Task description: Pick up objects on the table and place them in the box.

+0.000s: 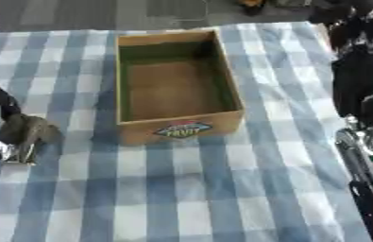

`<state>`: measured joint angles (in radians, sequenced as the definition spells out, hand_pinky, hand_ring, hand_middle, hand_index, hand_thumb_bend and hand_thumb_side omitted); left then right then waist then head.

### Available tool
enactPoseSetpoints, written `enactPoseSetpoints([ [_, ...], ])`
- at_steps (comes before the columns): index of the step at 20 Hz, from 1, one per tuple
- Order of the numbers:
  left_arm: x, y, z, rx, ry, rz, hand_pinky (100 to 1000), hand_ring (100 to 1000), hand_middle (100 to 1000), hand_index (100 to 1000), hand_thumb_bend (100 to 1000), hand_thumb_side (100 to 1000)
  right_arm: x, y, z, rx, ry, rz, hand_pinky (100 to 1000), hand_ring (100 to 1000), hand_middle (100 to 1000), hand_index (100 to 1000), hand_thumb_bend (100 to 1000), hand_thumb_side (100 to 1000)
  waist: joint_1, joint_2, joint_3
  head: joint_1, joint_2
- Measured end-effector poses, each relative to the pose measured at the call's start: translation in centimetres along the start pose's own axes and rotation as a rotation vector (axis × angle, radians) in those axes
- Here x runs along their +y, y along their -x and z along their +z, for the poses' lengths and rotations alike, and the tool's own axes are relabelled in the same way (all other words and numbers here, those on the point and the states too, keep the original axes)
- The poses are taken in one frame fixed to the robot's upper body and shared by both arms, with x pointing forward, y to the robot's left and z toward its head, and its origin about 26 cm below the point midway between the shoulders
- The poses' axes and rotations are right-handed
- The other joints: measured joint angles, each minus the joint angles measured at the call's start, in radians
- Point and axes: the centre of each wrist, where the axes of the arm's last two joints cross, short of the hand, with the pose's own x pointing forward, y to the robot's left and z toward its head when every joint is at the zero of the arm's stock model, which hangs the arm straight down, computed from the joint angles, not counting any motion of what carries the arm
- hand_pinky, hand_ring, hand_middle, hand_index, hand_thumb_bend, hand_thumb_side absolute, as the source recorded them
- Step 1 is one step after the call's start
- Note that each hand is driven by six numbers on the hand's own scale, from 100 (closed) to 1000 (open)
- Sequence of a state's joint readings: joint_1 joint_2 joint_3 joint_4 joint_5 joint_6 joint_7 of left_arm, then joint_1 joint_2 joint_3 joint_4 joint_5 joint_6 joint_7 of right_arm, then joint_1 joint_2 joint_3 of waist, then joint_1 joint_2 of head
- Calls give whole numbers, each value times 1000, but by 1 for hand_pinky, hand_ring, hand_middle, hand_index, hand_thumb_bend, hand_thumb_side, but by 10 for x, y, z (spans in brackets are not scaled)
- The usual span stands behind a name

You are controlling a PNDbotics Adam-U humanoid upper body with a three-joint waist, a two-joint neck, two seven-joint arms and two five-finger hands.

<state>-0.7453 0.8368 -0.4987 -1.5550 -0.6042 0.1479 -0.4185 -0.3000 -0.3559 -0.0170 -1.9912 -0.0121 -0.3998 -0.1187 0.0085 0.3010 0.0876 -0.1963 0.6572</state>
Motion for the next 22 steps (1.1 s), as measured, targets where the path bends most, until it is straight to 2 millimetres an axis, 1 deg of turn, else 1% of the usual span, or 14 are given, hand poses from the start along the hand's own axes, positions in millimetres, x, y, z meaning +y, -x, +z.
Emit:
enactPoseSetpoints([
  [5,7,-2,4,-3,-47,2,401,511,498,556,100,266,0,0,0,0,0,0,928,967,610,881,893,1000,1,-5,0,0,0],
  [14,24,-2,9,7,-128,27,394,497,462,518,100,262,0,0,0,2,2,-4,928,967,610,881,894,1000,2,-11,0,0,0],
  [18,36,-3,10,2,-174,38,390,491,455,509,100,260,0,0,1,2,2,-4,928,967,610,880,895,1000,3,-12,-2,3,0],
  [22,55,-6,12,-7,-229,40,387,483,445,497,100,256,0,0,1,3,2,-4,927,966,611,879,896,1000,6,-18,-7,10,-1],
])
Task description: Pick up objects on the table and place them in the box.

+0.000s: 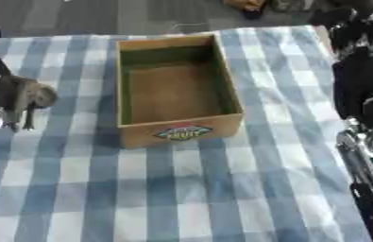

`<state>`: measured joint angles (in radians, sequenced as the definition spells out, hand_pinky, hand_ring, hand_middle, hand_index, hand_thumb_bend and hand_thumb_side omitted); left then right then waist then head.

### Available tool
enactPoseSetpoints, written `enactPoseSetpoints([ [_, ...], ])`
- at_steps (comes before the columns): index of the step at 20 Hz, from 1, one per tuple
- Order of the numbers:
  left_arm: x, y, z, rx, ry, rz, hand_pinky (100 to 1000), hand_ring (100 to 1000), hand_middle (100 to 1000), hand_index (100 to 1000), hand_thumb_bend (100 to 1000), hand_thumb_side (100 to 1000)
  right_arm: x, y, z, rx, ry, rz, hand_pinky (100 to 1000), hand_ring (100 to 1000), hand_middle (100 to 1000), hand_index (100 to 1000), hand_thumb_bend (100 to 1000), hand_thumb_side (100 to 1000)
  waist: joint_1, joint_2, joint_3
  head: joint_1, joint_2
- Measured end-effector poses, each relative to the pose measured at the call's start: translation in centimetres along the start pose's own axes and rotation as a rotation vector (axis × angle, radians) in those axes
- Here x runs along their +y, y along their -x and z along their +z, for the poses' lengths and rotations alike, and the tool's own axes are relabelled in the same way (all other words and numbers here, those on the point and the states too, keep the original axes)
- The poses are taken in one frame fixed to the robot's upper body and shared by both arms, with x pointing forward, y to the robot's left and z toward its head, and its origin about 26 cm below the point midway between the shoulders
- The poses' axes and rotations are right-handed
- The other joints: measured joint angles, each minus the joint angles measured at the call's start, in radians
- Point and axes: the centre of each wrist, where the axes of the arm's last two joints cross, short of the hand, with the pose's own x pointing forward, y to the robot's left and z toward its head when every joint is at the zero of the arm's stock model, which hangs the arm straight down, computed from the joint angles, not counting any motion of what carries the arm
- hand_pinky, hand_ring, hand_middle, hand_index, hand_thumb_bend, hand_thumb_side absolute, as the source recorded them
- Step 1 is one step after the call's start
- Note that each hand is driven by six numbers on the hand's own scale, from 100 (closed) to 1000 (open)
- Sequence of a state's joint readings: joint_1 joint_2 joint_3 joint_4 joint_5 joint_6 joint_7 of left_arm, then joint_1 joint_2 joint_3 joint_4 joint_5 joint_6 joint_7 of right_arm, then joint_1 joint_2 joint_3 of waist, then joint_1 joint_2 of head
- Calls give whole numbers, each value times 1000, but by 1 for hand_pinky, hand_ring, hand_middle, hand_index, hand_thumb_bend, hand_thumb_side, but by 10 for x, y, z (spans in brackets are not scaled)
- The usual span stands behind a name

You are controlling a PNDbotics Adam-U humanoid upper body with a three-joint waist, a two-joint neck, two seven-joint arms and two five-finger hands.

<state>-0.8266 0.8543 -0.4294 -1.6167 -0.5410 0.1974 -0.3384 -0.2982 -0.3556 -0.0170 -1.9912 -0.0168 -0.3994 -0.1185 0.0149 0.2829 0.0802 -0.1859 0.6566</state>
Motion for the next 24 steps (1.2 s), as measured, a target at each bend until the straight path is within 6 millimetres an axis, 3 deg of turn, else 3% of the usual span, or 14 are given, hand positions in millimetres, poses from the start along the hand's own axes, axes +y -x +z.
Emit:
enactPoseSetpoints([
  [12,66,-18,-29,-43,-175,1,382,470,423,478,100,249,2,0,-2,-8,-9,-13,922,961,613,876,905,978,12,-8,-26,37,-17],
  [24,93,-46,-78,-109,-283,35,382,462,414,472,100,247,8,-3,-14,-48,-29,-48,922,959,615,875,908,964,27,12,-92,81,-68],
])
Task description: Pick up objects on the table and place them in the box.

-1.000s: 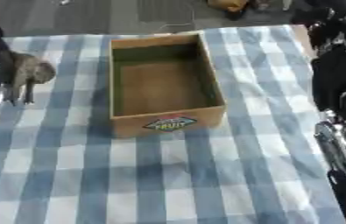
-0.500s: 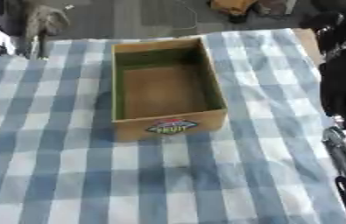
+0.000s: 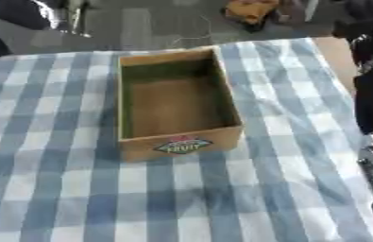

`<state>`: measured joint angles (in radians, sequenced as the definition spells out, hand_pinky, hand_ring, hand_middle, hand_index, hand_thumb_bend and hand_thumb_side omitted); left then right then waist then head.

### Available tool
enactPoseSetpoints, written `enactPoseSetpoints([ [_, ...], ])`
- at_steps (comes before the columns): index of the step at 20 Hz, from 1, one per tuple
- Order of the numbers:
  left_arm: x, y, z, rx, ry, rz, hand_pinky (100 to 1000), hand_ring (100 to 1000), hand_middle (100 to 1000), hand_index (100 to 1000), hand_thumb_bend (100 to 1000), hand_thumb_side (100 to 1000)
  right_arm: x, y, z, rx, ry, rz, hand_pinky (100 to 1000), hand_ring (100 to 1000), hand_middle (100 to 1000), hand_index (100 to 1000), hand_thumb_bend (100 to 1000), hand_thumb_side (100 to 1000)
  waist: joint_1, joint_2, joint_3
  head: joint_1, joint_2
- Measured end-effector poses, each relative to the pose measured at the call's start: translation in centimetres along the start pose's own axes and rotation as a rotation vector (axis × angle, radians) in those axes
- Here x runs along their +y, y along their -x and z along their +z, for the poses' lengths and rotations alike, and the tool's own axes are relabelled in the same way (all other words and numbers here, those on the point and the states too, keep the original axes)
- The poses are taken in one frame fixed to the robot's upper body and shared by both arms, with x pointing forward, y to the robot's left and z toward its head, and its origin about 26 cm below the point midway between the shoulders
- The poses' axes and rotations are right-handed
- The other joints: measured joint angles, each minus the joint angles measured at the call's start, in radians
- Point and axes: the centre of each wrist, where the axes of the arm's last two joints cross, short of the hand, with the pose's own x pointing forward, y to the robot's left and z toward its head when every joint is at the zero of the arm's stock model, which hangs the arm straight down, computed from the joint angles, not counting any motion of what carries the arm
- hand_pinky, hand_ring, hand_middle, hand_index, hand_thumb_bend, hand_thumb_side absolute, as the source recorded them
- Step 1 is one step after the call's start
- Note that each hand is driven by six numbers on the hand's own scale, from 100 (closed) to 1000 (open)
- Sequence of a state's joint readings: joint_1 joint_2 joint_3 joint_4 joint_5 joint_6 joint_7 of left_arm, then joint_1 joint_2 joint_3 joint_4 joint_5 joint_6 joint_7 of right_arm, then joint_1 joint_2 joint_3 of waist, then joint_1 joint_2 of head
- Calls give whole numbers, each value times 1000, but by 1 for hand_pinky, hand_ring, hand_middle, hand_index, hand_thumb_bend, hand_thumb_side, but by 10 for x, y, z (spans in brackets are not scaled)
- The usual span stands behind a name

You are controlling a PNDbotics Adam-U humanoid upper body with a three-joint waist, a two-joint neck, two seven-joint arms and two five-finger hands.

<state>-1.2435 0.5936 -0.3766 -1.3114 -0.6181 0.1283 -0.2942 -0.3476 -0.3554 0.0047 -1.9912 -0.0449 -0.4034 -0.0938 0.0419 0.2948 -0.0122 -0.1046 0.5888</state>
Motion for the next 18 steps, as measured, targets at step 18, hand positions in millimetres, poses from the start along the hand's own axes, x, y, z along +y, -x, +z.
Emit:
enactPoseSetpoints([
  [18,-56,-31,-37,-87,84,16,374,455,405,463,100,253,9,-2,-13,-43,-17,-48,926,965,615,875,905,966,8,40,-59,41,-29],
])
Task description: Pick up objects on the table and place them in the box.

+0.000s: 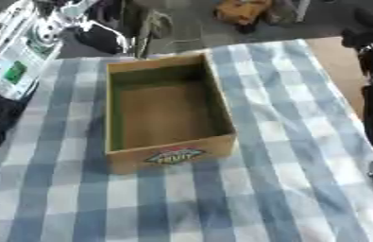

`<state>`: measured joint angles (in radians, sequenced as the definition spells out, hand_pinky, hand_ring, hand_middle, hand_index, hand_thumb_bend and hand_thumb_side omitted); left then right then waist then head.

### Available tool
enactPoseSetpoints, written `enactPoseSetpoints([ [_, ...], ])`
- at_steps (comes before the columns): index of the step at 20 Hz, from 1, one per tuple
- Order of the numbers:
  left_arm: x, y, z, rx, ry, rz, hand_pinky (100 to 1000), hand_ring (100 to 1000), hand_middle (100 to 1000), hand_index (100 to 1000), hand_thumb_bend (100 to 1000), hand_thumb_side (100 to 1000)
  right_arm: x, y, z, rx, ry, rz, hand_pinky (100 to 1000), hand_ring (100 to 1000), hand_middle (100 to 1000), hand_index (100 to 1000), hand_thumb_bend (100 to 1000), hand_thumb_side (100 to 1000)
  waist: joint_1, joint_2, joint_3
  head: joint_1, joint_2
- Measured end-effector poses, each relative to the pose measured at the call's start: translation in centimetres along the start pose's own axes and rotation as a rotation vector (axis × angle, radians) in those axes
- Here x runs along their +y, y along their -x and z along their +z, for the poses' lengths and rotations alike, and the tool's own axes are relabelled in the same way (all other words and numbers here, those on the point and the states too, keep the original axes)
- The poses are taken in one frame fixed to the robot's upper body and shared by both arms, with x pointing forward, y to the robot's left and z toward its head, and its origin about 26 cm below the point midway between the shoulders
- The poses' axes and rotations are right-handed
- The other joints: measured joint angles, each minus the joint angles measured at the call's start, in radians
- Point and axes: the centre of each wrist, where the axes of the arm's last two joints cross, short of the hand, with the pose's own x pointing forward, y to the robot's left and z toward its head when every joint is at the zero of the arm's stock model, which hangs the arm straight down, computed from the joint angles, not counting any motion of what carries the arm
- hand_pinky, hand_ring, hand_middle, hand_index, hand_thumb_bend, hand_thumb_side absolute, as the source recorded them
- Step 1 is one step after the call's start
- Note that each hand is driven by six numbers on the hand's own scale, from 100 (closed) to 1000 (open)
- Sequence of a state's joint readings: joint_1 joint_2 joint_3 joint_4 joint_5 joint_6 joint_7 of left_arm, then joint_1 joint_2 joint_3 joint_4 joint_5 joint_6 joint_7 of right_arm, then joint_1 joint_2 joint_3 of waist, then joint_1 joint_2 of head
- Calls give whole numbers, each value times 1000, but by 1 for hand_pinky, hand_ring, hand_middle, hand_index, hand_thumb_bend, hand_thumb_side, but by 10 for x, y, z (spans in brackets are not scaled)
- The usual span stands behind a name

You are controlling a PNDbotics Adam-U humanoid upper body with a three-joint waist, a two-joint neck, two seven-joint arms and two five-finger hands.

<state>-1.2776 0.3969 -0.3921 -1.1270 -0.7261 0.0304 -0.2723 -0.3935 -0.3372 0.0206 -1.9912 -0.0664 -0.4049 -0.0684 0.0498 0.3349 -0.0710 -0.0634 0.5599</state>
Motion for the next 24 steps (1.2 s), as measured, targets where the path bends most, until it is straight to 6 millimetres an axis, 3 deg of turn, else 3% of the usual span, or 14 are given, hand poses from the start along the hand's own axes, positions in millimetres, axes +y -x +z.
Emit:
enactPoseSetpoints([
  [15,-78,-9,-15,3,134,-5,372,459,404,462,100,261,5,0,-6,-23,-1,-29,928,967,615,874,904,966,-4,17,-19,10,0],
  [18,-86,-10,-16,1,136,-15,382,467,423,473,100,264,5,-1,-6,-23,-1,-30,929,968,614,875,903,968,-5,18,-20,10,0],
  [20,-88,-11,-17,-6,133,-20,393,480,456,515,100,271,5,-1,-6,-23,-1,-31,930,968,614,874,903,967,-5,18,-21,10,0],
  [24,-89,-9,-17,-20,139,-18,515,590,584,640,130,305,6,-1,-6,-21,-4,-32,931,969,613,874,902,966,-5,18,-21,9,0],
])
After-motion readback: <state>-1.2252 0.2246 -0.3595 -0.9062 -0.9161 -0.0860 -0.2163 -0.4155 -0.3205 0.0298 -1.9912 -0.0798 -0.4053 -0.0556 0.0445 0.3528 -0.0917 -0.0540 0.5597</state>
